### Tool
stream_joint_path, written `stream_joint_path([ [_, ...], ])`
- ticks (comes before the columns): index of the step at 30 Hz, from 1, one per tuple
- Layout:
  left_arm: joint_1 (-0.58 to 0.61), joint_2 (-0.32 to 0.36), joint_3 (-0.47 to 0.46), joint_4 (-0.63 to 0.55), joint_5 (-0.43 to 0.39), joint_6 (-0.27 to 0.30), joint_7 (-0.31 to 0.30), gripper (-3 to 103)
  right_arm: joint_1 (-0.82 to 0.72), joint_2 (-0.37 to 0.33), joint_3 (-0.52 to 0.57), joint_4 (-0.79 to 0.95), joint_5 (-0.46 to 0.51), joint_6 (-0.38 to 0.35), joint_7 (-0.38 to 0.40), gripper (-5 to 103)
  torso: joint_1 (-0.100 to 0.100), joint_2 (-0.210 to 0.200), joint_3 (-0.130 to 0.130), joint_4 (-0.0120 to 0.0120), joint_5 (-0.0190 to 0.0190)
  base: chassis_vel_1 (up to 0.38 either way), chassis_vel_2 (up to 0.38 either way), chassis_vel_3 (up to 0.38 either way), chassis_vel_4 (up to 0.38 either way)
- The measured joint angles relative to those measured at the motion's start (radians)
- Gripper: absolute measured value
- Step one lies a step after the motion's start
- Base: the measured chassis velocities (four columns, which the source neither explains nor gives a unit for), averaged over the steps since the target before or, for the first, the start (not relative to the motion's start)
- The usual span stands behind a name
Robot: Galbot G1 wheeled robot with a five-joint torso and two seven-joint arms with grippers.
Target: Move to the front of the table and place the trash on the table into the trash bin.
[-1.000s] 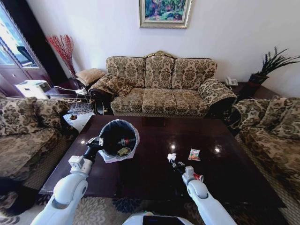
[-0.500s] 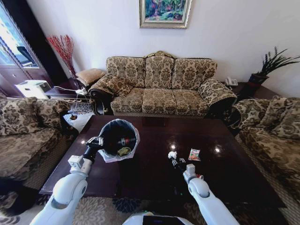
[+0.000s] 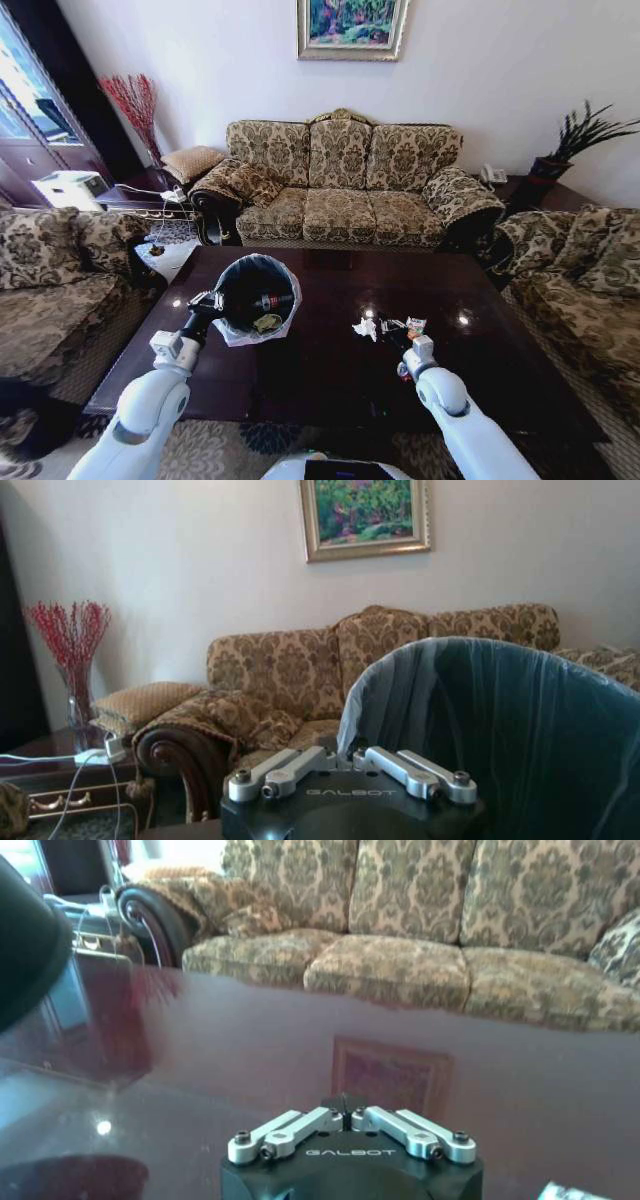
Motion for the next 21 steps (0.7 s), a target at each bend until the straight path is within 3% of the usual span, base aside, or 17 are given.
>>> stream_joint_path([
  [12, 0.011, 0.002, -0.008, -0.001, -0.001, -0.007, 0.003, 3, 0.112, 0.076, -0.072, -0.21, -0.075, 0.024, 0.018, -1, 0.0, 0.0, 0.0, -0.0003, -0.0002, 0.0, 0.0, 0.0, 0.0],
  [21, 0.011, -0.006, -0.005, 0.005, 0.003, -0.01, 0.004, 3, 0.133, 0.092, -0.064, -0.276, -0.073, 0.032, 0.001, 24, 0.0, 0.0, 0.0, -0.0002, -0.0003, 0.0, 0.0, 0.0, 0.0],
])
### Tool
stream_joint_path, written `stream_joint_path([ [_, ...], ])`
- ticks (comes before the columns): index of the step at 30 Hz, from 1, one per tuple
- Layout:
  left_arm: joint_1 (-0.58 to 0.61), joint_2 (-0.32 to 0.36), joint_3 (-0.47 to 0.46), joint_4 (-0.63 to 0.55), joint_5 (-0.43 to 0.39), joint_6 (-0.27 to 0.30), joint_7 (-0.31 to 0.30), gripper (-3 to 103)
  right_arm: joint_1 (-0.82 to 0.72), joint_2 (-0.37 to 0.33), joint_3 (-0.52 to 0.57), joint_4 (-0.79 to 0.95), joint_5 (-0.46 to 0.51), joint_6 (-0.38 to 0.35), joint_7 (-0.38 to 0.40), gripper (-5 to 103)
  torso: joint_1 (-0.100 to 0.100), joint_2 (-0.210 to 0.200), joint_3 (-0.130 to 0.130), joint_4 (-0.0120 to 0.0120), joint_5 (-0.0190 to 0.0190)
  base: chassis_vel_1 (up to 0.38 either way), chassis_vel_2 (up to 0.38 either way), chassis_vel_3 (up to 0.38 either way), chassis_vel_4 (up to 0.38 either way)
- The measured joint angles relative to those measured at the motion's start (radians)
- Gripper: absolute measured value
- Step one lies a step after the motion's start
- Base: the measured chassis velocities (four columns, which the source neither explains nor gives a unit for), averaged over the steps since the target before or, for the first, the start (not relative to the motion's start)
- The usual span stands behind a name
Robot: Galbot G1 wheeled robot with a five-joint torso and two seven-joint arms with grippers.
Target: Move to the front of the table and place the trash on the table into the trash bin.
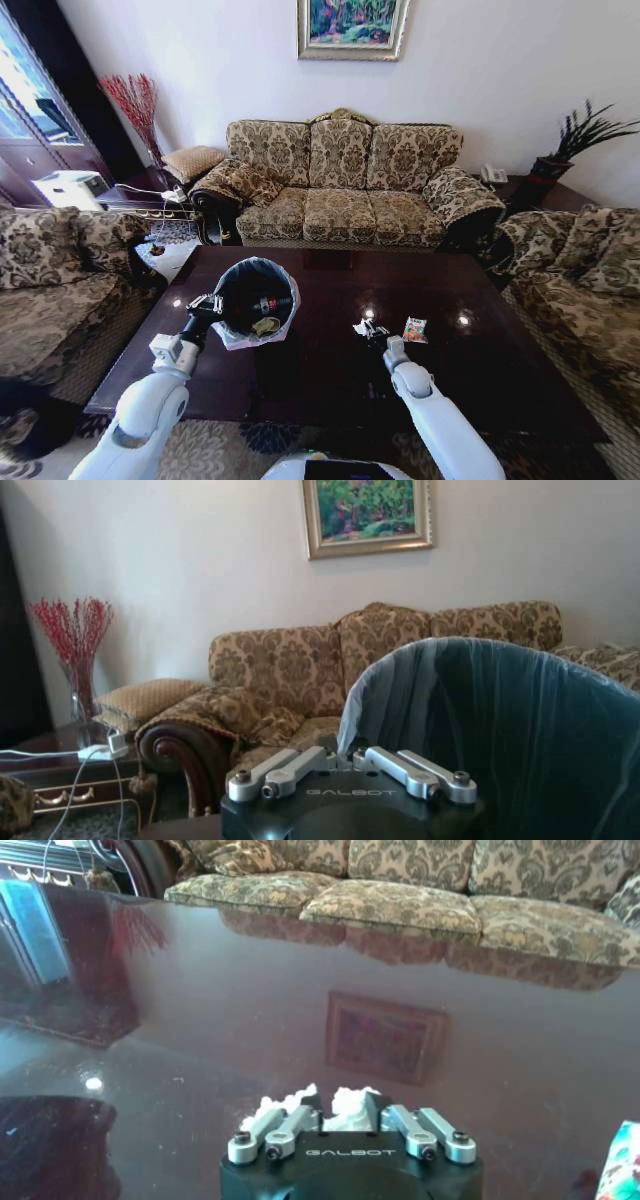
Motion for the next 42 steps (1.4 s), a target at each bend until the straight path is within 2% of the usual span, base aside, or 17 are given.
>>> stream_joint_path([
  [3, -0.003, 0.005, 0.0, 0.004, 0.0, 0.0, 0.0, 3, 0.012, 0.011, 0.001, -0.026, 0.011, 0.001, -0.006, 40, 0.0, 0.0, 0.0, 0.0, 0.0001, 0.0, 0.0, 0.0, 0.0],
  [4, -0.003, 0.005, 0.0, 0.004, 0.0, 0.0, 0.0, 3, 0.012, 0.011, 0.001, -0.026, 0.011, 0.001, -0.006, 40, 0.0, 0.0, 0.0, 0.0, 0.0001, 0.0, 0.0, 0.0, 0.0],
  [6, -0.003, 0.006, 0.0, 0.007, -0.001, 0.0, 0.0, 3, 0.02, 0.019, 0.001, -0.043, 0.013, 0.002, -0.01, 51, 0.0, 0.0, 0.0, 0.0001, 0.0001, 0.0, 0.0, 0.0, 0.0],
  [9, -0.004, 0.007, -0.001, 0.008, -0.002, 0.0, 0.0, 3, 0.022, 0.023, 0.001, -0.049, 0.016, 0.003, -0.011, 56, 0.0, 0.0, 0.0, 0.0002, 0.0001, 0.0, 0.0, 0.0, 0.0],
  [11, -0.005, 0.01, -0.003, 0.01, -0.005, 0.0, -0.001, 3, 0.02, 0.024, 0.001, -0.049, 0.019, 0.003, -0.011, 70, 0.0, 0.0, 0.0, 0.0002, 0.0, 0.0, 0.0, 0.0, 0.0],
  [13, -0.007, 0.013, -0.003, 0.011, -0.007, 0.0, -0.001, 3, 0.017, 0.024, 0.001, -0.049, 0.02, 0.004, -0.011, 70, 0.0, 0.0, 0.0, 0.0001, 0.0002, 0.0, 0.0, 0.0, 0.0],
  [15, -0.012, 0.016, -0.003, 0.014, -0.01, 0.0, -0.001, 3, 0.013, 0.022, 0.001, -0.049, 0.02, 0.008, -0.009, 61, 0.0, 0.0, 0.0, 0.0, 0.0, 0.0, 0.0, 0.0, 0.0],
  [16, -0.012, 0.016, -0.003, 0.014, -0.01, 0.0, -0.001, 3, 0.013, 0.022, 0.001, -0.049, 0.02, 0.008, -0.009, 61, 0.0, 0.0, 0.0, 0.0, 0.0, 0.0, 0.0, 0.0, 0.0],
  [19, -0.017, 0.017, 0.0, 0.02, -0.01, 0.0, -0.002, 3, 0.01, 0.024, 0.003, -0.051, 0.021, 0.011, -0.006, 44, 0.0, 0.0, 0.0, 0.0001, 0.0, 0.0, 0.0, 0.0, 0.0],
  [21, -0.018, 0.017, 0.001, 0.021, -0.01, 0.0, -0.002, 3, 0.009, 0.024, 0.004, -0.052, 0.021, 0.012, -0.006, 44, 0.0, 0.0, 0.0, 0.0001, 0.0001, 0.0, 0.0, 0.0, 0.0],
  [23, -0.02, 0.017, 0.002, 0.023, -0.01, -0.001, -0.002, 3, 0.005, 0.026, 0.004, -0.052, 0.022, 0.015, -0.005, 34, 0.0, 0.0, 0.0, 0.0001, 0.0001, 0.0, 0.0, 0.0, 0.0],
  [24, -0.02, 0.017, 0.002, 0.023, -0.01, -0.001, -0.002, 3, 0.005, 0.026, 0.004, -0.052, 0.022, 0.015, -0.005, 34, 0.0, 0.0, 0.0, 0.0001, 0.0001, 0.0, 0.0, 0.0, 0.0],
  [28, -0.022, 0.02, 0.001, 0.025, -0.013, -0.002, -0.002, 3, 0.0, 0.027, 0.005, -0.057, 0.021, 0.025, -0.003, 13, 0.0, 0.0, 0.0, 0.0001, 0.0001, 0.0, 0.0, 0.0, 0.0],
  [30, -0.022, 0.022, 0.0, 0.025, -0.014, -0.002, -0.002, 3, 0.0, 0.027, 0.006, -0.058, 0.021, 0.026, -0.003, 13, 0.0, 0.0, 0.0, 0.0001, 0.0001, 0.0, 0.0, 0.0, 0.0],
  [31, -0.022, 0.023, 0.0, 0.025, -0.015, -0.002, -0.002, 3, -0.001, 0.027, 0.006, -0.058, 0.021, 0.026, -0.002, 2, 0.0, 0.0, 0.0, 0.0001, 0.0001, 0.0, 0.0, 0.0, 0.0],
  [37, -0.023, 0.024, 0.0, 0.024, -0.015, -0.002, -0.003, 3, -0.005, 0.025, 0.011, -0.045, 0.028, 0.03, 0.01, -2, 0.0, 0.0, 0.0, 0.0, 0.0002, 0.0, 0.0, 0.0, 0.0],
  [42, -0.021, 0.03, 0.0, 0.016, -0.02, -0.001, -0.006, 3, -0.034, 0.009, 0.048, 0.093, 0.02, 0.045, 0.031, -2, 0.0, 0.0, 0.0, 0.0001, 0.0003, 0.0, 0.0, 0.0, 0.0],
])
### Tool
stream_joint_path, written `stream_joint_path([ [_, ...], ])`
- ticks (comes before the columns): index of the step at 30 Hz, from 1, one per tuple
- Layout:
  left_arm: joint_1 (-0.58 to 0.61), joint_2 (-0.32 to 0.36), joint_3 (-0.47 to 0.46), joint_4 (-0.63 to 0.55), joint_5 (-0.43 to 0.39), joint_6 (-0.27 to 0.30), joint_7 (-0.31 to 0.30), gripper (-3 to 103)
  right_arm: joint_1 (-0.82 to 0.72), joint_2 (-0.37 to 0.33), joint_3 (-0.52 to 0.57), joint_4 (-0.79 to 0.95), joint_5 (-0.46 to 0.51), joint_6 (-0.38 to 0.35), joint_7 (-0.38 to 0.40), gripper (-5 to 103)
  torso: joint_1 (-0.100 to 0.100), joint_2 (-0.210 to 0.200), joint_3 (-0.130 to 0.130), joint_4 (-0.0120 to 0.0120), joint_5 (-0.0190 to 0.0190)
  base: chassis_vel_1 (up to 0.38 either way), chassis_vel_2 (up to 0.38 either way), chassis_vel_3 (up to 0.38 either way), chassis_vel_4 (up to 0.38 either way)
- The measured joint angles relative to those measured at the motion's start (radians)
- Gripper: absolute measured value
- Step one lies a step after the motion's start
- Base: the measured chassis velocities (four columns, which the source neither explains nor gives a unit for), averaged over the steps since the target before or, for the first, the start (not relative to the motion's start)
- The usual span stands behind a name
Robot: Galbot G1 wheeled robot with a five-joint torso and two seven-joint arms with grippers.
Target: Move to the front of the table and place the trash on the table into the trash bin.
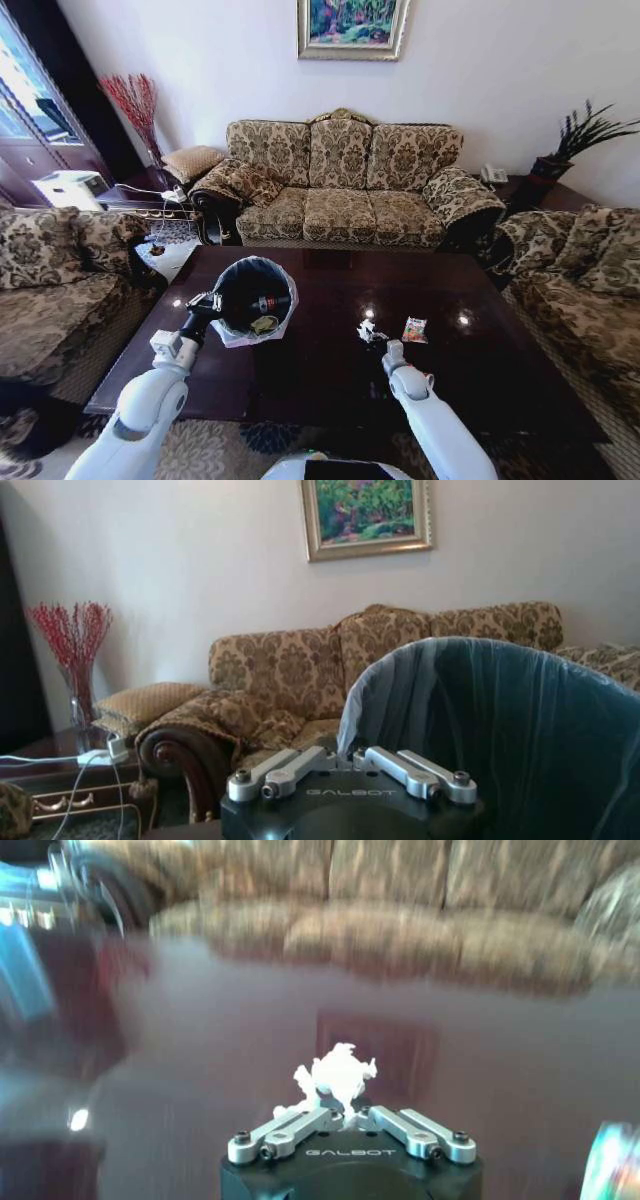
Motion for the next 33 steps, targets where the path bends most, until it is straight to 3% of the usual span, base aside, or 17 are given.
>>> stream_joint_path([
  [3, -0.001, 0.019, 0.001, -0.007, -0.018, 0.009, -0.003, 3, -0.027, -0.042, 0.044, 0.226, 0.04, -0.041, 0.005, -2, 0.0, 0.0, 0.0, -0.0002, 0.0001, 0.0, 0.0, 0.0, 0.0],
  [4, -0.001, 0.019, 0.001, -0.007, -0.018, 0.009, -0.003, 3, -0.027, -0.042, 0.044, 0.226, 0.04, -0.041, 0.005, -2, 0.0, 0.0, 0.0, -0.0002, 0.0001, 0.0, 0.0, 0.0, 0.0],
  [7, -0.023, 0.061, 0.014, -0.015, -0.07, 0.046, -0.014, 3, -0.022, -0.118, 0.054, 0.475, 0.148, -0.107, 0.011, -1, 0.0, 0.0, 0.0, 0.0001, -0.0005, 0.0, 0.0, 0.0, 0.0],
  [8, -0.023, 0.061, 0.014, -0.015, -0.07, 0.046, -0.014, 3, -0.022, -0.118, 0.054, 0.475, 0.148, -0.107, 0.011, -1, 0.0, 0.0, 0.0, 0.0001, -0.0005, 0.0, 0.0, 0.0, 0.0],
  [11, -0.047, 0.156, 0.045, -0.036, -0.185, 0.119, -0.029, 3, 0.051, -0.237, 0.041, 0.672, 0.305, -0.158, -0.018, 0, 0.0, 0.0, 0.0, -0.0002, -0.0004, 0.0, 0.0, 0.0, 0.0],
  [14, -0.058, 0.203, 0.06, -0.034, -0.228, 0.139, -0.034, 3, 0.102, -0.293, 0.013, 0.711, 0.364, -0.169, -0.047, 0, 0.0, 0.0, 0.0, -0.0001, -0.0003, 0.0, 0.0, 0.0, 0.0],
  [16, -0.093, 0.265, 0.09, -0.004, -0.263, 0.143, -0.036, 3, 0.218, -0.348, -0.048, 0.742, 0.472, -0.212, -0.102, 0, 0.0, 0.0, 0.0, -0.0002, -0.0001, 0.0, 0.0, 0.0, 0.0],
  [18, -0.114, 0.285, 0.111, 0.009, -0.272, 0.143, -0.038, 3, 0.28, -0.355, -0.074, 0.746, 0.516, -0.241, -0.121, 0, 0.0, 0.0, 0.0, 0.0, 0.0, 0.0, 0.0, 0.0, 0.0],
  [21, -0.195, 0.33, 0.208, 0.042, -0.298, 0.153, -0.047, 3, 0.467, -0.346, -0.231, 0.742, 0.638, -0.312, -0.119, 0, 0.0, 0.0, 0.0, 0.0002, -0.0006, 0.0, 0.0, 0.0, 0.0],
  [27, -0.238, 0.35, 0.276, 0.048, -0.323, 0.166, -0.057, 3, 0.55, -0.31, -0.418, 0.699, 0.619, -0.355, -0.113, 0, 0.0, 0.0, 0.0, 0.0, -0.0003, 0.0, 0.0, 0.0, 0.0],
  [33, -0.23, 0.355, 0.261, 0.047, -0.327, 0.167, -0.056, 3, 0.533, -0.309, -0.459, 0.689, 0.542, -0.407, -0.139, -2, 0.0, 0.0, 0.0, 0.0, -0.0003, 0.0, 0.0, 0.0, 0.0],
])
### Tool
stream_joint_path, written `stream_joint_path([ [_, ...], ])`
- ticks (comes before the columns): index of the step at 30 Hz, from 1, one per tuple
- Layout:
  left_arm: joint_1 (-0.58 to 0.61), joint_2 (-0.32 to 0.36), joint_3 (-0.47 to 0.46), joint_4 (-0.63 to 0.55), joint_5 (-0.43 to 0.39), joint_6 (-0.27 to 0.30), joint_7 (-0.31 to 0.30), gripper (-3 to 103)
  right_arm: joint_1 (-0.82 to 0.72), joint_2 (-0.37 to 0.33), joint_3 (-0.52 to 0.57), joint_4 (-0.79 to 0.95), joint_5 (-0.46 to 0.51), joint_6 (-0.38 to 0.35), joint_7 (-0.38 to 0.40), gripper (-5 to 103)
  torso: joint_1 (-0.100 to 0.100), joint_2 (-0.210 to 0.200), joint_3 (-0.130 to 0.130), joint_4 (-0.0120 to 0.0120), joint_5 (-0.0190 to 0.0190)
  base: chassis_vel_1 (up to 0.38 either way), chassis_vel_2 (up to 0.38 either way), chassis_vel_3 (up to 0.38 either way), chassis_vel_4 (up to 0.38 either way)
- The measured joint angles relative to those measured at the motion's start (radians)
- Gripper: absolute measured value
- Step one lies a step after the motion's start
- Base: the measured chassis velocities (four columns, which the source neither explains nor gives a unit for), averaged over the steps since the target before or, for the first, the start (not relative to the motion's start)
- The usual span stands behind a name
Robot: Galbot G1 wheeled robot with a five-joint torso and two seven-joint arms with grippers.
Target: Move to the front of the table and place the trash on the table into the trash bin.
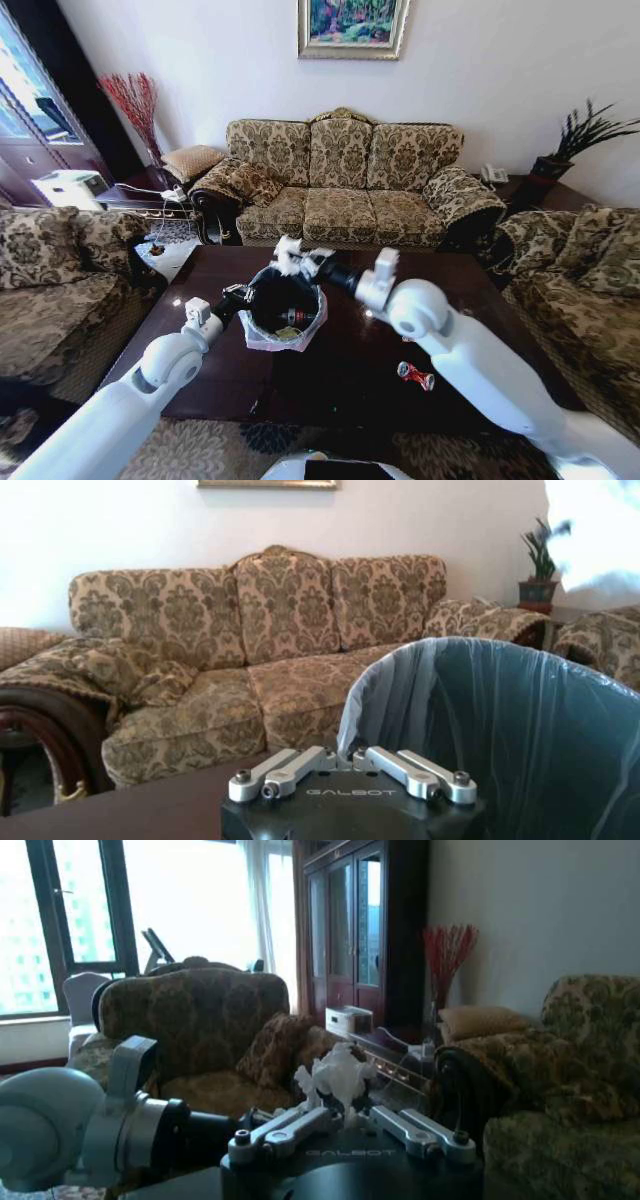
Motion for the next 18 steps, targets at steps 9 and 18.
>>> stream_joint_path([
  [9, 0.01, -0.009, -0.018, -0.025, -0.011, 0.0, 0.002, 3, -0.029, 0.0, 0.006, -0.018, -0.077, -0.013, -0.013, 20, 0.0, 0.0, 0.0, -0.0001, 0.0, 0.0, 0.0, 0.0, 0.0],
  [18, 0.012, -0.021, -0.015, -0.032, -0.011, 0.006, 0.001, 3, -0.036, 0.008, 0.013, -0.043, -0.096, 0.006, -0.009, 47, 0.0, 0.0, 0.0, -0.0001, 0.0001, 0.0, 0.0, 0.0, 0.0],
])
